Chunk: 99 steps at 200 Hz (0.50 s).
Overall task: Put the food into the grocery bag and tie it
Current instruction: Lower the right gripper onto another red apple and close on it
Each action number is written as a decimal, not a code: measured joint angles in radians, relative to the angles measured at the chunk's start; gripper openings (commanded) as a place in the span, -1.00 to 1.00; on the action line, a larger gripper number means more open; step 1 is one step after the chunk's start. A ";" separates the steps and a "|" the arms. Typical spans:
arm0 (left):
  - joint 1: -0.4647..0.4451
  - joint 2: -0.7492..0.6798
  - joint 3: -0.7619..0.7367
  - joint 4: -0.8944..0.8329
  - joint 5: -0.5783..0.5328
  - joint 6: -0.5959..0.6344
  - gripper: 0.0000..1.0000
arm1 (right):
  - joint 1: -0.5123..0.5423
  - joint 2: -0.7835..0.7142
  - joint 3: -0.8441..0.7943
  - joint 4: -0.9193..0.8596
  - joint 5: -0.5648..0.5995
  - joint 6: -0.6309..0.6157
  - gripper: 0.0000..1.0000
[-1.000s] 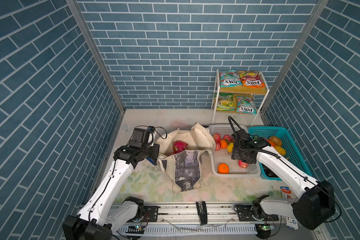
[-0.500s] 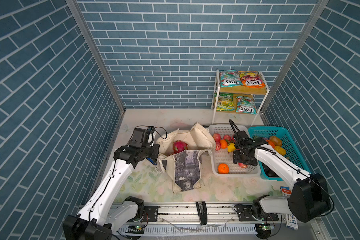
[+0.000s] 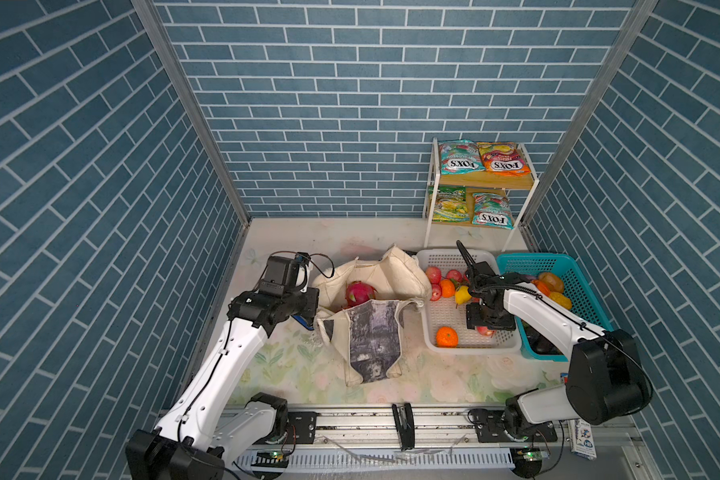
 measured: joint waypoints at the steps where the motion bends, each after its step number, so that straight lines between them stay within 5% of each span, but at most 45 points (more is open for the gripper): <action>1: 0.000 0.000 0.000 0.000 0.000 0.000 -0.91 | 0.000 0.001 0.000 0.000 0.000 -0.001 0.65; 99: 0.000 0.000 0.000 0.000 -0.001 0.000 -0.91 | -0.012 0.106 0.033 0.019 -0.003 -0.026 0.59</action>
